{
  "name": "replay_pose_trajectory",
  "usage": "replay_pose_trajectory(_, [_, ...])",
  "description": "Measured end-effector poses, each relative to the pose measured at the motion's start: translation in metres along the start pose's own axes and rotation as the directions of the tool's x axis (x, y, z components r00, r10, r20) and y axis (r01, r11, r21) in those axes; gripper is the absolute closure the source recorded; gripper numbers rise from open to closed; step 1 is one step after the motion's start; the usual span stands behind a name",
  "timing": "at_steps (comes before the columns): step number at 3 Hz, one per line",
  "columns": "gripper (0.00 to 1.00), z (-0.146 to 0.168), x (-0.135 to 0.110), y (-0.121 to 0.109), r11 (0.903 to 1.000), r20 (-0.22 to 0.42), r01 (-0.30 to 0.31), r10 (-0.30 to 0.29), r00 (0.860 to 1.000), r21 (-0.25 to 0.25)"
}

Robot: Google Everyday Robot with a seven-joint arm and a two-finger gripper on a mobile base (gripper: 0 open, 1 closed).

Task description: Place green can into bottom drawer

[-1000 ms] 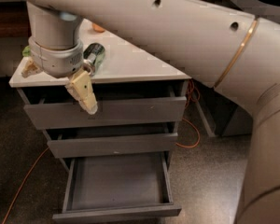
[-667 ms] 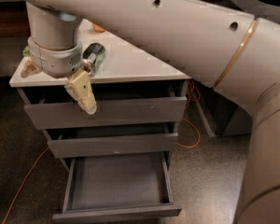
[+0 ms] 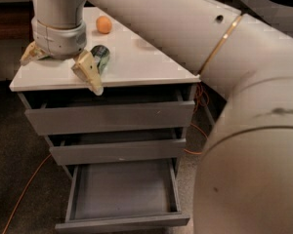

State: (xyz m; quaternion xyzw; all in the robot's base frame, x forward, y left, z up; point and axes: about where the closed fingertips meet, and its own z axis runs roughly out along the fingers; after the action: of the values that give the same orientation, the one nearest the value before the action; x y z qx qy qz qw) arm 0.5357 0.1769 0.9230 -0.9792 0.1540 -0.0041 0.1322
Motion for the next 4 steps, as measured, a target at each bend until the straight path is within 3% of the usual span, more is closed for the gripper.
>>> replay_pose_trajectory(1, [0.00,-0.008,0.018,-0.015,0.9984,-0.008,0.056,-0.056,0.998,0.002])
replay_pose_trajectory(2, [0.00,-0.002,0.047,-0.023,0.9961,-0.019,0.083,-0.084,0.996,-0.030])
replay_pose_trajectory(4, [0.00,0.017,0.121,-0.007,0.9964,-0.081,0.041,-0.047,0.996,-0.074])
